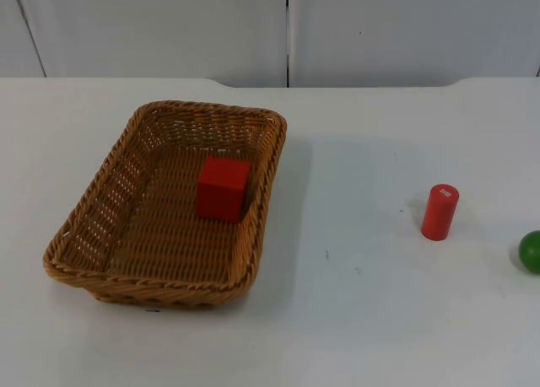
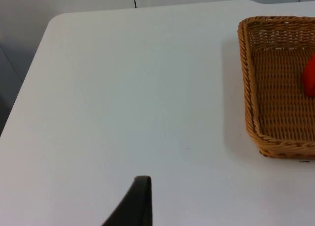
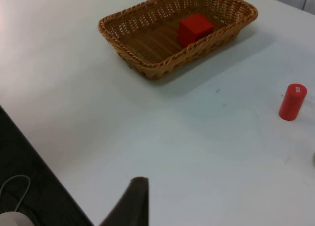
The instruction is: Pick up the basket with the left hand and place the object to the left of the red cylinder into the basket with the right hand.
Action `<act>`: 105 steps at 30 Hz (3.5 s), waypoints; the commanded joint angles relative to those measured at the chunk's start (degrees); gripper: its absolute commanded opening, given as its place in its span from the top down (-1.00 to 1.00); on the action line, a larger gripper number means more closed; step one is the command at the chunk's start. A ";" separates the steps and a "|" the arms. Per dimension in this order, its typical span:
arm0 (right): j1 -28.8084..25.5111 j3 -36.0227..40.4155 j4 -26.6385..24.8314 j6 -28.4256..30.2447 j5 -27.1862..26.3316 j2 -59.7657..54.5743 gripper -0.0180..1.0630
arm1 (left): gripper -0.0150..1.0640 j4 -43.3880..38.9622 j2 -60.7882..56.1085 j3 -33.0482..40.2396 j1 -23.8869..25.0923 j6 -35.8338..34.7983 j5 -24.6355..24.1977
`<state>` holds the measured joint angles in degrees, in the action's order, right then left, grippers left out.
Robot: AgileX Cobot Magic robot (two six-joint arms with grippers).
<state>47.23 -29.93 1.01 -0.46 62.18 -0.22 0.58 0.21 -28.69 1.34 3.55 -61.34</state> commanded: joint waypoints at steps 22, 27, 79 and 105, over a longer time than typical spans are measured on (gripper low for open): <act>-0.07 0.43 -0.02 0.02 -0.52 0.22 -0.99 | -0.98 -0.58 -0.21 0.31 1.94 -0.46 -0.19; -2.13 0.43 -0.02 0.02 -0.52 0.22 -0.99 | -0.98 -0.58 -0.21 0.31 1.94 -0.46 -0.19; -44.76 0.43 -0.13 0.02 -0.52 0.22 -0.99 | -0.98 -1.04 -0.21 0.31 1.92 -0.46 -0.19; -44.76 0.43 -0.13 0.02 -0.52 0.22 -0.99 | -0.98 -1.04 -0.21 0.31 1.92 -0.46 -0.19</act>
<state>2.87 -29.93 0.92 -0.46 62.08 -0.22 0.00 0.21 -28.69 3.54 3.55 -61.34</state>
